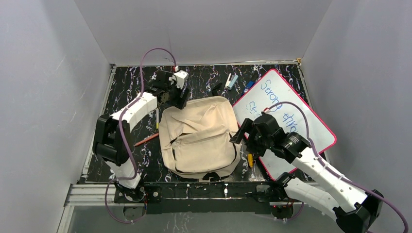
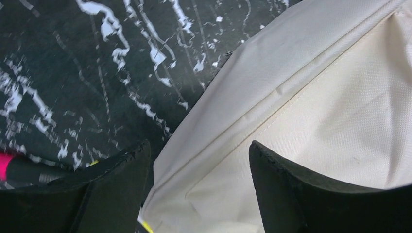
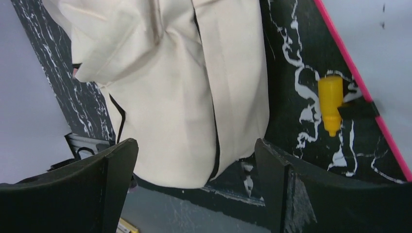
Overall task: Pack the student bag
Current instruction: Adjust the student bag at the center of the board.
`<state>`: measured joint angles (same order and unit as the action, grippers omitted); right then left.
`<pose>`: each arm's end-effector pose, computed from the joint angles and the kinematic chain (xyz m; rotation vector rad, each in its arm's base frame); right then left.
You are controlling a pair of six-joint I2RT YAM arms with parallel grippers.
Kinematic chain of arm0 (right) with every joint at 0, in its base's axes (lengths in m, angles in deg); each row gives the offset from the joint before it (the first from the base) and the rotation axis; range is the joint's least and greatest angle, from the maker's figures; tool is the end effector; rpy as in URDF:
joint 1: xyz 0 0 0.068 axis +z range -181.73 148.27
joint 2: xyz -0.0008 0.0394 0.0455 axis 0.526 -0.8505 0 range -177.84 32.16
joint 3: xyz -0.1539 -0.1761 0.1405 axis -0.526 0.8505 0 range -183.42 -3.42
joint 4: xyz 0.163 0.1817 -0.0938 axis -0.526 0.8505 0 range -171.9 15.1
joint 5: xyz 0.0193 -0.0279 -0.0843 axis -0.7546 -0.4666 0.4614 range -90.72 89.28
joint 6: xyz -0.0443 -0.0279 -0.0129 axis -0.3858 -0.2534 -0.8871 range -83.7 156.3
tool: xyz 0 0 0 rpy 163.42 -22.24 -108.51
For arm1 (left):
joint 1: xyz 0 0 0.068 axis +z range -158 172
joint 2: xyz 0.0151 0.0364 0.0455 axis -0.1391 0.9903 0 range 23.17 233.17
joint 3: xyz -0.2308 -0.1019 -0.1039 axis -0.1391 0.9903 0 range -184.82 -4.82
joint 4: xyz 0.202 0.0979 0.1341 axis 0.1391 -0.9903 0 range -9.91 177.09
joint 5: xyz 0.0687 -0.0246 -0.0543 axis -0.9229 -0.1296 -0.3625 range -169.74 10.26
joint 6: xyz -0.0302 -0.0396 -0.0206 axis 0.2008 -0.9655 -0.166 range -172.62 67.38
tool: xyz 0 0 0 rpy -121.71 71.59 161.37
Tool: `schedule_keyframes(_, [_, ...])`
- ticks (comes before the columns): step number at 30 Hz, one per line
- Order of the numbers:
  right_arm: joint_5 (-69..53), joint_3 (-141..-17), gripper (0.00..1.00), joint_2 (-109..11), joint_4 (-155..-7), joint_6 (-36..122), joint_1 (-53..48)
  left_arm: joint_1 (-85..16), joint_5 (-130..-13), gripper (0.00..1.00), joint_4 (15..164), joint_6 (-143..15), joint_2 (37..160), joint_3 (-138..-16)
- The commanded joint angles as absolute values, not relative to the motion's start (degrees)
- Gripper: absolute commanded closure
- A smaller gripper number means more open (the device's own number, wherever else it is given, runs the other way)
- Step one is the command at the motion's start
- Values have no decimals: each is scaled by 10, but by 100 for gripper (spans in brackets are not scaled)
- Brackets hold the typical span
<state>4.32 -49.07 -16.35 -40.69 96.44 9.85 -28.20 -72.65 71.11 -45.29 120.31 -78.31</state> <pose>0.1303 0.1115 0.2828 0.4437 2.4298 0.7430 0.3604 -0.1372 0.2625 0.6040 2.1874 -0.2592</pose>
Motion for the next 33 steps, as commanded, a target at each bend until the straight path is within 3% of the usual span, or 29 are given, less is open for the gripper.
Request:
schedule_keyframes(1, [-3, -466, 1, -128, -373, 1046, 99, -279, -626, 28, 732, -362, 1228, -830])
schedule_keyframes(12, [-61, -383, 3, -143, -471, 1093, 113, -282, -484, 29, 732, -337, 1301, -844])
schedule_keyframes(18, [-67, -355, 15, -192, -537, 1082, 116, -293, -450, 37, 718, -342, 1326, -833])
schedule_keyframes(21, [-68, -346, 21, -205, -556, 1075, 119, -294, -458, 49, 714, -345, 1331, -831])
schedule_keyframes(23, [-58, -349, 33, -199, -560, 1067, 119, -294, -468, 66, 708, -353, 1332, -838])
schedule_keyframes(26, [-48, -364, 63, -179, -573, 1035, 119, -294, -474, 99, 698, -371, 1329, -853])
schedule_keyframes(30, [-58, -428, 100, -178, -557, 961, 119, -294, -508, 100, 670, -405, 1307, -883])
schedule_keyframes(33, [-61, -491, 100, -175, -534, 927, 119, -294, -539, 100, 659, -430, 1265, -899])
